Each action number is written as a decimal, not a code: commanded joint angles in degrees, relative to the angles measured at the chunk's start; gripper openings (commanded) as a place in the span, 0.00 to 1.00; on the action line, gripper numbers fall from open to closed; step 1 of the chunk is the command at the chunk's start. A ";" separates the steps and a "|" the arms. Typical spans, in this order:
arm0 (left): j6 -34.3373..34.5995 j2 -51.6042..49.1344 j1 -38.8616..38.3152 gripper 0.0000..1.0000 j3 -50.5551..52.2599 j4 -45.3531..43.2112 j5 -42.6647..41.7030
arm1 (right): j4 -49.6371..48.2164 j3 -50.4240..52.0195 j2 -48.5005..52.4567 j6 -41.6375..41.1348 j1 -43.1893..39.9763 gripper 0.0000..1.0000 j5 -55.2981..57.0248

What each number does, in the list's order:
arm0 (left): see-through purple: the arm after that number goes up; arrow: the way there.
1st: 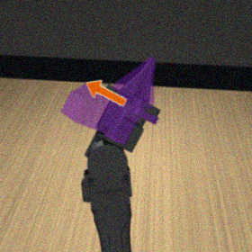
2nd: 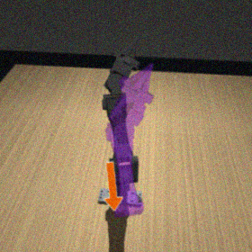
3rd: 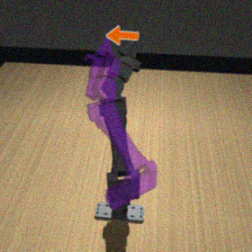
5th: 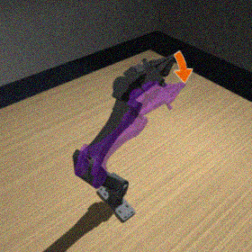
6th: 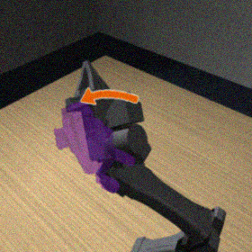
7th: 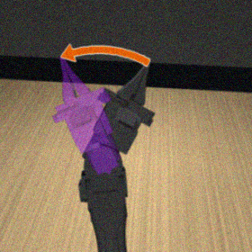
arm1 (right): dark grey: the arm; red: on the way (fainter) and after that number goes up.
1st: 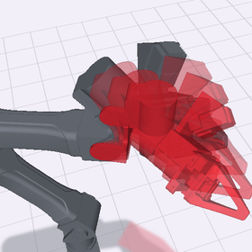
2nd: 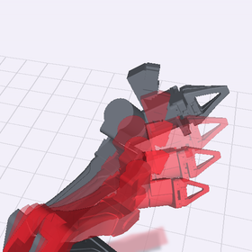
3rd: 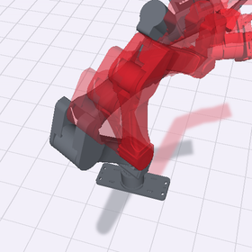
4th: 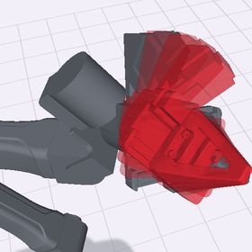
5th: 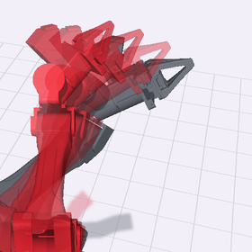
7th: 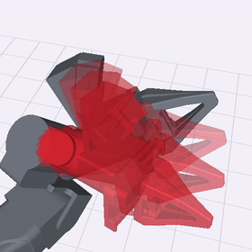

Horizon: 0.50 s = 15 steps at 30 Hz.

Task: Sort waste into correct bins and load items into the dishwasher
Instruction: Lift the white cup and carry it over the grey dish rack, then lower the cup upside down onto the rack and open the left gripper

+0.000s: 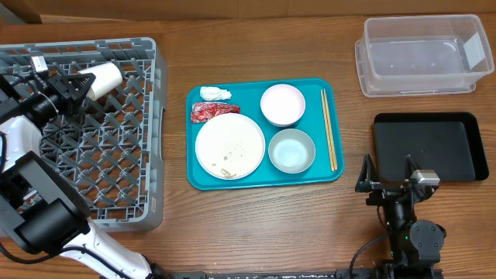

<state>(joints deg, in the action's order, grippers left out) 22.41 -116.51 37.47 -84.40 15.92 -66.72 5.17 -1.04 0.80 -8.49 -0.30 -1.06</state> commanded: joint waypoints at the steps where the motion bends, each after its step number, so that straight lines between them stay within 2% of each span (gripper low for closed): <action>1: 0.52 -0.42 -0.48 0.04 0.42 -1.86 2.86 | -0.35 0.59 -0.63 0.39 0.33 1.00 0.37; 6: 0.50 -0.42 -0.37 0.04 0.42 -4.24 3.08 | -0.35 0.59 -0.63 0.39 0.33 1.00 0.39; 11: -2.36 -0.42 -0.09 0.04 0.42 -7.23 3.10 | -0.35 0.59 -0.63 0.39 0.33 1.00 0.37; 15: -3.13 -0.44 -0.11 0.04 0.46 -7.06 5.99 | -0.35 0.59 -0.63 0.39 0.33 1.00 0.37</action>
<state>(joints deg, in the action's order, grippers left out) 21.34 -116.51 37.50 -84.40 9.08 -62.94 5.19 -1.04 0.80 -8.49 -0.27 -1.08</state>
